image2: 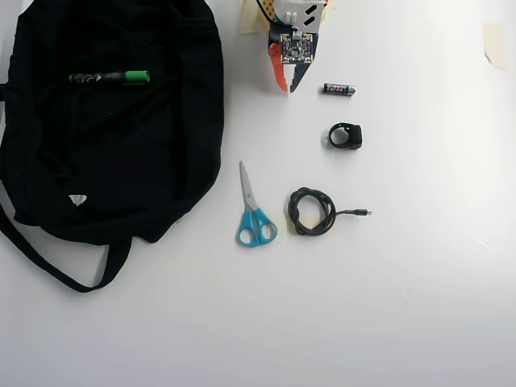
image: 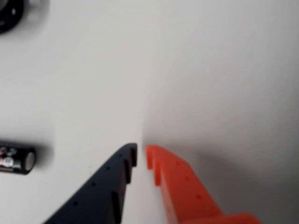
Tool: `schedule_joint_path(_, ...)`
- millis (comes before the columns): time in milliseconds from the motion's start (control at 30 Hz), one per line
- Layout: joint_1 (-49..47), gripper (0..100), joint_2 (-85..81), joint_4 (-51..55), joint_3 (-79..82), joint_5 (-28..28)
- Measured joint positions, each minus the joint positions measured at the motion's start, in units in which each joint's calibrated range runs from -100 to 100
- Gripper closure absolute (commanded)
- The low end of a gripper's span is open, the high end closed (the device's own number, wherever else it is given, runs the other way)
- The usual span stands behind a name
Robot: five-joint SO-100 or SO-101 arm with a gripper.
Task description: Put the green marker into the black bag
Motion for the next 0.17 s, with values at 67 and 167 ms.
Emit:
schedule_joint_path(67, 0.0, 98, 0.0, 0.1, 0.0, 0.0)
schedule_joint_path(167, 0.0, 98, 0.0, 0.1, 0.0, 0.0)
